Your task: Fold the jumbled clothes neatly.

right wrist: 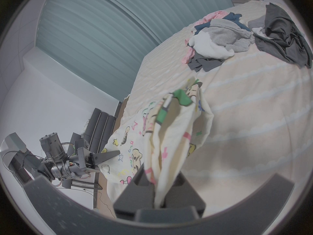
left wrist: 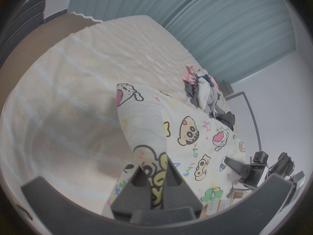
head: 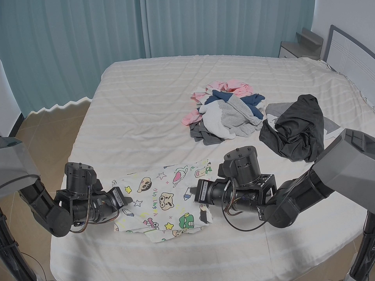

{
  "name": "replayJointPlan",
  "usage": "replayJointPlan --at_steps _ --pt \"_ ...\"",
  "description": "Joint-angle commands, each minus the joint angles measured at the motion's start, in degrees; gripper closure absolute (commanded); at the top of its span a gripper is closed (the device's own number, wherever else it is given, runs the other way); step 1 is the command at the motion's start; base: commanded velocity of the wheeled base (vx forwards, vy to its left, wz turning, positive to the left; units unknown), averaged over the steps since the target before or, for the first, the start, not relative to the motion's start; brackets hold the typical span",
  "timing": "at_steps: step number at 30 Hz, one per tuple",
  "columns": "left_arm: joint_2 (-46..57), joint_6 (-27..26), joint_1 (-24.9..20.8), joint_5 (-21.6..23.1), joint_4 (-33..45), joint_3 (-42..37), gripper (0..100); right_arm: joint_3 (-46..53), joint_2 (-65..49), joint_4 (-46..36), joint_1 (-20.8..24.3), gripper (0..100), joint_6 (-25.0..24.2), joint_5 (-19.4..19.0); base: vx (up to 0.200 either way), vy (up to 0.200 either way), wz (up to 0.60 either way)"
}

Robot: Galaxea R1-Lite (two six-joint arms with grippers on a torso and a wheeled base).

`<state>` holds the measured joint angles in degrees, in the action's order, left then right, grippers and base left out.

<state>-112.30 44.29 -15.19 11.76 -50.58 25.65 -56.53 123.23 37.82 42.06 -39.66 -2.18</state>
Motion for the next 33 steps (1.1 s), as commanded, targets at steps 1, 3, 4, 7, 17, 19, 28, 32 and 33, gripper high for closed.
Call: replayJointPlan --at_steps 1,3,4,7,17,19,28,32,33 --pt "0.1 0.1 -0.2 0.0 0.0 -0.2 100 0.0 -0.2 0.0 -0.2 100 0.0 0.0 0.000 -0.200 0.00" --pt "0.1 0.3 -0.5 0.0 0.0 -0.3 100 0.2 -0.2 0.1 -0.4 100 0.0 0.0 0.000 -0.200 0.00" --pt "0.1 0.3 -0.6 0.0 0.0 -0.4 100 0.4 -0.2 0.1 -0.4 100 0.0 0.0 0.000 -0.200 0.00" --pt "0.2 0.3 -1.2 -0.2 0.0 -0.5 100 0.7 -0.4 0.1 -1.0 100 0.0 0.1 0.000 -0.200 0.00" --pt "0.0 0.3 -4.3 -1.7 0.0 -0.3 100 2.8 -2.2 0.1 -2.4 100 0.0 0.0 0.000 -0.200 0.00" --pt "-0.1 0.3 -4.9 -1.7 0.0 -0.2 100 3.0 -2.3 0.1 -2.6 100 0.0 0.0 0.000 -0.200 0.00" --pt "-0.3 0.3 -6.0 -2.0 0.0 0.1 100 3.8 -2.2 0.1 -2.9 100 -0.1 0.0 0.000 -0.200 0.00" --pt "-1.2 0.2 -6.3 -2.9 0.0 0.4 100 4.0 -2.2 0.1 -2.9 100 -0.1 -0.1 0.000 -0.200 0.00" --pt "-1.4 0.2 -6.4 -3.1 0.0 0.5 100 4.1 -2.1 0.1 -2.9 100 -0.1 -0.1 0.000 -0.200 0.00"
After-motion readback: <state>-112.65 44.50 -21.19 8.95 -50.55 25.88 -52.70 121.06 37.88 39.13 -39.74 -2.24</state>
